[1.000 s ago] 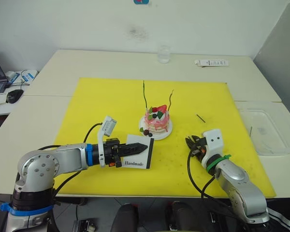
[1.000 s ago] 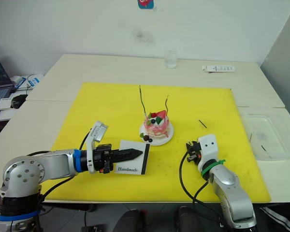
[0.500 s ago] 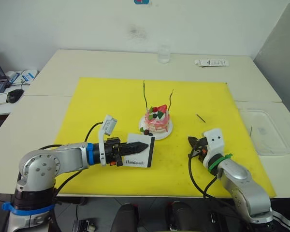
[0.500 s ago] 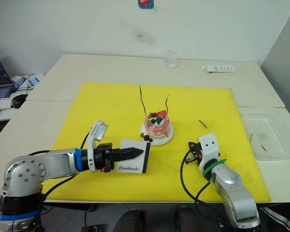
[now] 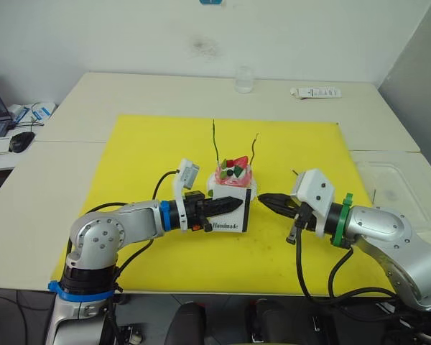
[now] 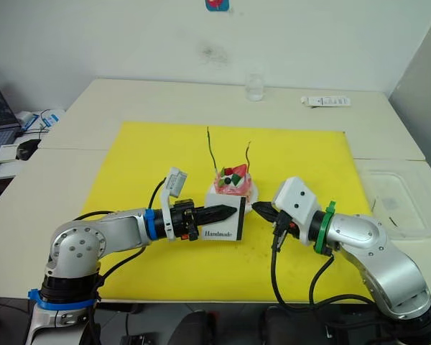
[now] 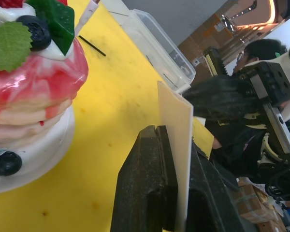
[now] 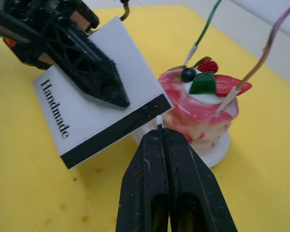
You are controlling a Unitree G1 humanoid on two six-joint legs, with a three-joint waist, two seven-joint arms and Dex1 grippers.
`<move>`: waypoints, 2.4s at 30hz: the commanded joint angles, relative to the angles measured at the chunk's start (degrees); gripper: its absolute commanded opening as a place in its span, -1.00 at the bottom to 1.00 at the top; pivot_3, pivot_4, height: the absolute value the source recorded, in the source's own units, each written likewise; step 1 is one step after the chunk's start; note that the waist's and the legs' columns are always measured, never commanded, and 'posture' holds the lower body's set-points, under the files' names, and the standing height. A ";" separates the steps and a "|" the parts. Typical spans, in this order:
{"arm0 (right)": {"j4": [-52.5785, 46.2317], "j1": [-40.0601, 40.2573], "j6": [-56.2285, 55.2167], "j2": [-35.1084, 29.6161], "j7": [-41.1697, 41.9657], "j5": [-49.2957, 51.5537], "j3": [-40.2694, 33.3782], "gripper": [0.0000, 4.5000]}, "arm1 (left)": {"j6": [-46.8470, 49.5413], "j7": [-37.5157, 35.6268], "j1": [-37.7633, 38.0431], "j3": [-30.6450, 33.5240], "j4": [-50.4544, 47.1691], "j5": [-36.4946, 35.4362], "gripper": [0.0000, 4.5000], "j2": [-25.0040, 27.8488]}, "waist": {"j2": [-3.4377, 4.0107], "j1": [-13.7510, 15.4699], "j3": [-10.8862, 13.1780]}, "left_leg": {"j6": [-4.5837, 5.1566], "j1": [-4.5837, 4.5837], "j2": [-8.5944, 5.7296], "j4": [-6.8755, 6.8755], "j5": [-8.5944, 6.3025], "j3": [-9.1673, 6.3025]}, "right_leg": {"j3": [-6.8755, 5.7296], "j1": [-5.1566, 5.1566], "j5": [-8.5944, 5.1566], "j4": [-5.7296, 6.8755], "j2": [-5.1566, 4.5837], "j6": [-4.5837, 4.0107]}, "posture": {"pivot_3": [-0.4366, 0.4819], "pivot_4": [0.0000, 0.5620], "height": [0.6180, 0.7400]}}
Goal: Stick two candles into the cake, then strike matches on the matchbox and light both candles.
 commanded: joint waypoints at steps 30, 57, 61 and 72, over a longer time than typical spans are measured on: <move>3.11 -6.25 -1.59 -1.20 -0.40 -4.85 4.88 -0.99 | -0.40 -1.17 -0.92 0.23 -1.92 -0.81 -1.00 -0.66 | 0.00 0.17 0.00 | 0.00 -0.02 0.02 0.05 0.00 0.02 | 0.02 0.00 0.00 0.01 0.00 0.00 | -0.05 -0.47 1.00; 5.47 -3.30 -7.21 -1.15 0.39 -8.03 5.60 -0.99 | 3.38 -8.61 1.47 -2.65 -4.52 -0.59 -1.00 5.84 | 0.00 0.11 0.00 | -0.01 0.00 0.03 0.05 0.00 0.02 | 0.02 0.00 0.00 0.03 0.00 0.00 | -0.05 -0.47 1.00; 6.65 -3.60 -7.63 -1.95 0.41 -7.92 2.94 -0.99 | 5.97 -11.63 4.29 -0.52 -5.02 -1.58 -1.00 12.39 | 0.02 0.04 0.01 | -0.01 0.00 0.07 0.04 0.00 0.03 | 0.03 -0.02 -0.01 0.04 -0.02 -0.01 | -0.05 -0.47 1.00; 5.00 -6.17 -4.74 -1.95 0.27 -6.54 1.95 -0.99 | 3.73 -10.66 2.69 2.48 -2.06 -0.38 -1.00 12.74 | 0.02 0.32 0.01 | -0.01 -0.02 0.01 0.09 0.00 0.06 | 0.04 -0.01 -0.01 0.03 -0.07 -0.01 | -0.05 -0.47 1.00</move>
